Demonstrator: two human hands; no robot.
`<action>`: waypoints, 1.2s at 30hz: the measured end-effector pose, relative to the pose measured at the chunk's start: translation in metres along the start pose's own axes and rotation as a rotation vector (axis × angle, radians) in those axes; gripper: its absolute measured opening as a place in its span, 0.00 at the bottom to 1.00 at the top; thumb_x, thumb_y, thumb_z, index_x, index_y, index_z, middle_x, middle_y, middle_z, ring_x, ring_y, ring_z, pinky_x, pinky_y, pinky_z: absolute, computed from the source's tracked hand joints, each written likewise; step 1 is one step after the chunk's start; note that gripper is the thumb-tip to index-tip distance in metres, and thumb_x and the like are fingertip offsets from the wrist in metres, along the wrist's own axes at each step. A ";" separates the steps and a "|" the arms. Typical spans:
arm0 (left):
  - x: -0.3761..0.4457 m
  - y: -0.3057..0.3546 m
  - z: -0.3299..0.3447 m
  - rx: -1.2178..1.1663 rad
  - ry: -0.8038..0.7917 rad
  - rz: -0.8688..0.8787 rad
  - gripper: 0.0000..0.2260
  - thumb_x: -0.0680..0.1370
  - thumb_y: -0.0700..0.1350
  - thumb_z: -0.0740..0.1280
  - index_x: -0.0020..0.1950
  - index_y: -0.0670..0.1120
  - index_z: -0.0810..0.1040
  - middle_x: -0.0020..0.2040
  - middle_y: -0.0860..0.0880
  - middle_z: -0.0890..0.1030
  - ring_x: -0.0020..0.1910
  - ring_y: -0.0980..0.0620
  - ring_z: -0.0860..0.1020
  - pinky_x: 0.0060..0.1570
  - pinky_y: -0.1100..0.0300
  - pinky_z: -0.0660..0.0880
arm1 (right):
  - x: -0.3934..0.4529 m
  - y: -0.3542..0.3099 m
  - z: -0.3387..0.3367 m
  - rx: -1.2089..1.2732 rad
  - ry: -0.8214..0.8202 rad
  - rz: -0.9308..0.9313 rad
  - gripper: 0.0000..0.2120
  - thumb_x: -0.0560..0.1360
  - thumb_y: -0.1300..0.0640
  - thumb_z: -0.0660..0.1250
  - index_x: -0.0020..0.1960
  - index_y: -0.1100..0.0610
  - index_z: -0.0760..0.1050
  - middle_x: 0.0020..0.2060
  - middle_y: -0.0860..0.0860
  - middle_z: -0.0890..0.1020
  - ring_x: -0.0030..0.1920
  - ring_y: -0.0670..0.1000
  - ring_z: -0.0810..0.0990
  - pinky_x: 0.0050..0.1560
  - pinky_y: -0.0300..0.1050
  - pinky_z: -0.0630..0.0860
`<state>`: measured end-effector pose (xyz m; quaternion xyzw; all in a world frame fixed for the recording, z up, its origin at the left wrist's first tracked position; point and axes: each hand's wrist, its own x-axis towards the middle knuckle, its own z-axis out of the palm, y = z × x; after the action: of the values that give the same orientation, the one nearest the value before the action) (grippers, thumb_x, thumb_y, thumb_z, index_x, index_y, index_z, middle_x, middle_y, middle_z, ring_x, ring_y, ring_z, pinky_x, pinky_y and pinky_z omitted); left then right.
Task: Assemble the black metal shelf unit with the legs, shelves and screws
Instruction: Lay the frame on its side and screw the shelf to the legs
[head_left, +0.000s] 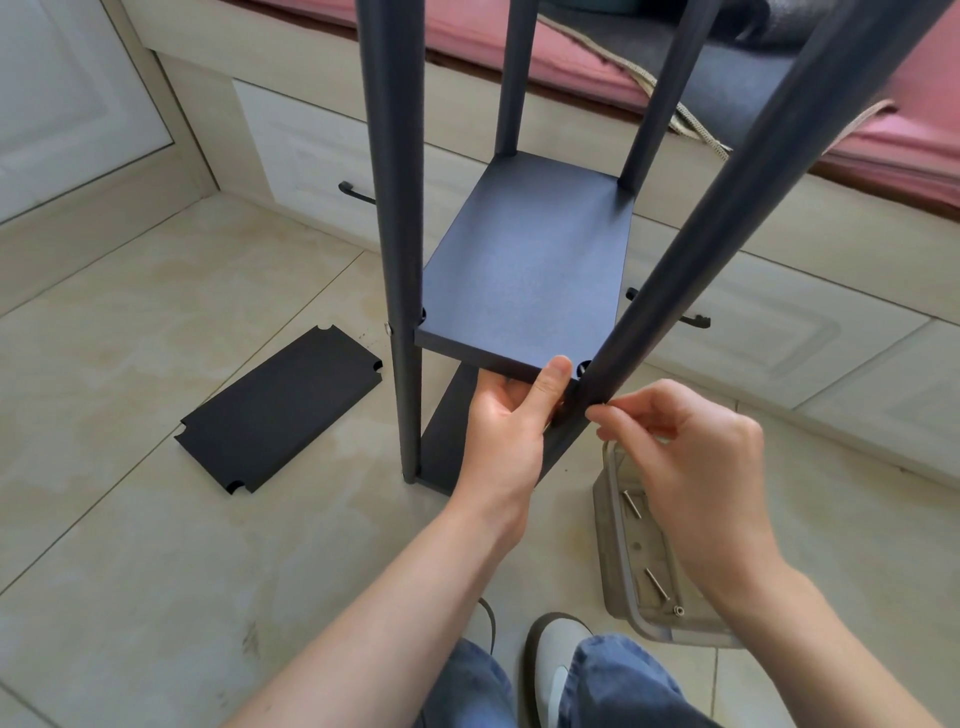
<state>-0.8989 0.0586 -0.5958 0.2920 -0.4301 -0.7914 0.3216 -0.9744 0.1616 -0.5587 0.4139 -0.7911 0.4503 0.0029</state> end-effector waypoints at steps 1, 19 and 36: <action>0.000 0.001 0.000 -0.004 -0.008 0.001 0.16 0.77 0.49 0.70 0.63 0.46 0.75 0.55 0.46 0.85 0.59 0.45 0.82 0.67 0.47 0.75 | 0.000 0.000 -0.001 0.030 -0.003 0.035 0.04 0.72 0.56 0.75 0.40 0.56 0.83 0.32 0.44 0.83 0.35 0.45 0.83 0.40 0.41 0.77; -0.001 -0.001 0.001 -0.005 -0.022 -0.008 0.22 0.76 0.52 0.68 0.67 0.45 0.73 0.59 0.49 0.84 0.61 0.48 0.82 0.67 0.52 0.75 | 0.006 0.000 -0.006 0.128 0.000 0.124 0.07 0.67 0.54 0.79 0.37 0.54 0.81 0.30 0.44 0.83 0.34 0.47 0.82 0.38 0.39 0.78; -0.002 0.000 -0.002 0.007 -0.033 0.001 0.20 0.73 0.53 0.69 0.62 0.45 0.75 0.51 0.47 0.85 0.56 0.42 0.83 0.65 0.46 0.77 | -0.005 -0.007 -0.008 0.136 -0.038 0.184 0.03 0.74 0.59 0.72 0.43 0.53 0.84 0.33 0.43 0.85 0.36 0.42 0.83 0.40 0.30 0.76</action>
<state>-0.8961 0.0586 -0.5967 0.2799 -0.4384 -0.7942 0.3141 -0.9693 0.1689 -0.5504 0.3474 -0.7933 0.4932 -0.0815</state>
